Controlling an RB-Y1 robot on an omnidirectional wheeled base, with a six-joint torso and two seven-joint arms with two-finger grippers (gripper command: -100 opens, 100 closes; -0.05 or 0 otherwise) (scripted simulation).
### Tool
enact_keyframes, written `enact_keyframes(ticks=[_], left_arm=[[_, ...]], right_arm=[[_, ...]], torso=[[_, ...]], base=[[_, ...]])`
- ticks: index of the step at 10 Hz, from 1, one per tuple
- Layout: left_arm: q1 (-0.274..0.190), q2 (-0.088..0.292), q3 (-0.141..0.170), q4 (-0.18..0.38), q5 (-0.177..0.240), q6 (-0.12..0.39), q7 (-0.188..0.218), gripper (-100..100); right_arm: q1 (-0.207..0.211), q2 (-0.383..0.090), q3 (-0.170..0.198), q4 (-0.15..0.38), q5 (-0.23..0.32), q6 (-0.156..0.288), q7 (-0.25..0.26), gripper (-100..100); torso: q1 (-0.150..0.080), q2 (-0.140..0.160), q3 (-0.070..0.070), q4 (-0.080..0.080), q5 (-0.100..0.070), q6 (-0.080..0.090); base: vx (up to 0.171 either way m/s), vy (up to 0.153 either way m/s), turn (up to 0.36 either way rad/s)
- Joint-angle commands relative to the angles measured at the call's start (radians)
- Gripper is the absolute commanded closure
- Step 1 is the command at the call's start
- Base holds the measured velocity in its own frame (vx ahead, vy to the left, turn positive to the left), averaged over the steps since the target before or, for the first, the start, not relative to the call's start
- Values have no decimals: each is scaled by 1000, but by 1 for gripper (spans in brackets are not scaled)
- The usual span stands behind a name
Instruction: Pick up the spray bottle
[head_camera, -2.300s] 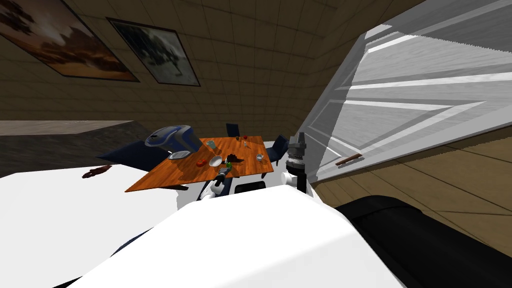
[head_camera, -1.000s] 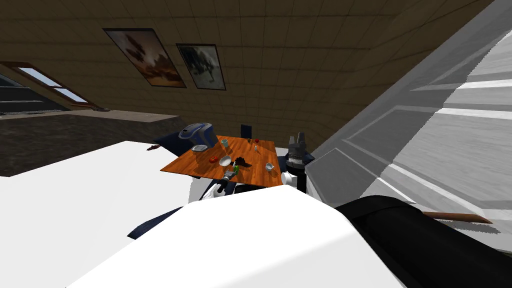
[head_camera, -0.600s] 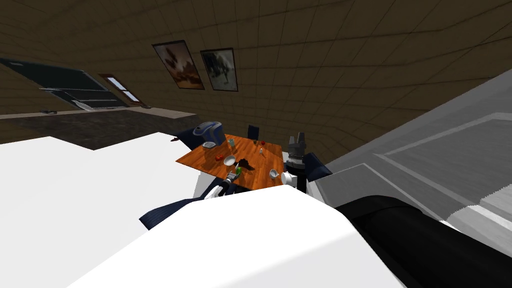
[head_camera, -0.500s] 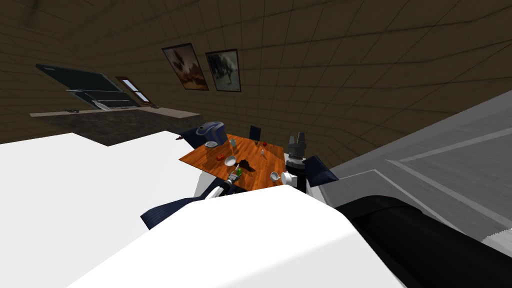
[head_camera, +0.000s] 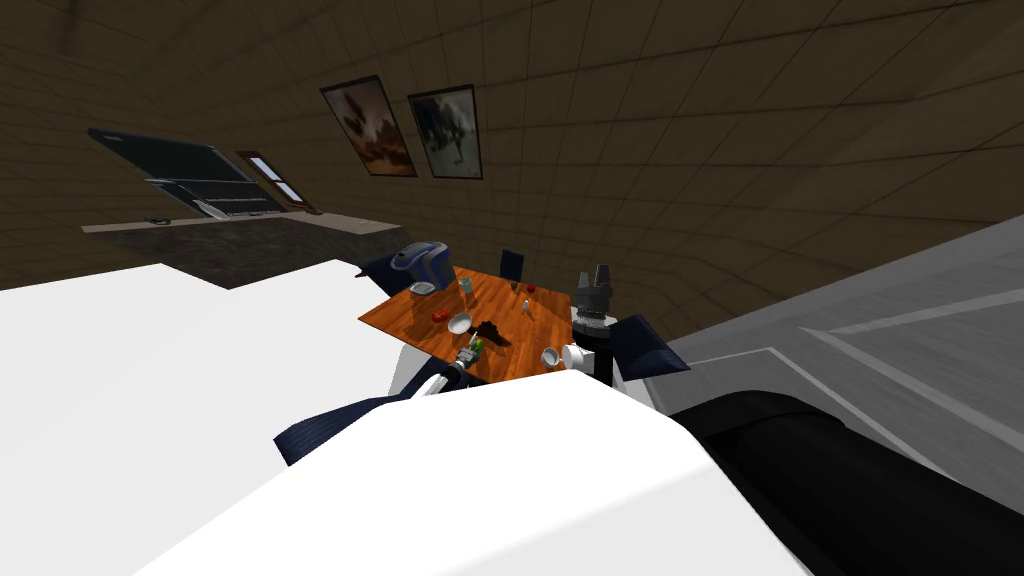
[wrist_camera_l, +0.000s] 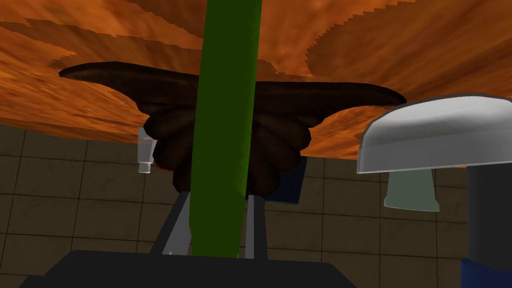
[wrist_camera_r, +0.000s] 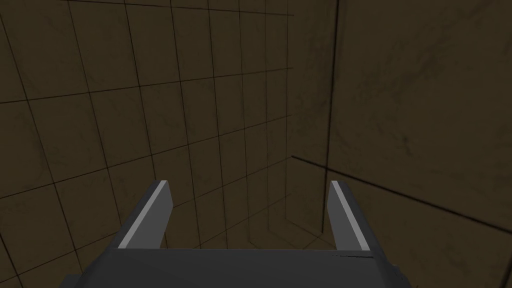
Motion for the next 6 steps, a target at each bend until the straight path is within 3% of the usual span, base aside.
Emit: enact_keyframes(ticks=[1, 2, 3, 4, 6], left_arm=[[0, 0, 0, 0, 0, 0, 0, 100], [0, 0, 0, 0, 0, 0, 0, 100], [0, 0, 0, 0, 0, 0, 0, 0], [-25, -16, 50, 41, 16, -6, -30, 100], [-44, -24, 88, 58, 31, 8, -41, 100]], right_arm=[[0, 0, 0, 0, 0, 0, 0, 0], [0, 0, 0, 0, 0, 0, 0, 0], [0, 0, 0, 0, 0, 0, 0, 0], [0, 0, 0, 0, 0, 0, 0, 0], [-1, 0, 0, 0, 0, 0, 0, 0]], torso=[[0, 0, 0, 0, 0, 0], [0, 0, 0, 0, 0, 0], [0, 0, 0, 0, 0, 0], [0, 0, 0, 0, 0, 0], [8, 4, 2, 1, 3, 3]], base=[[0, 0, 0], [0, 0, 0], [0, 0, 0], [-79, 46, -375], [-167, 109, -336]])
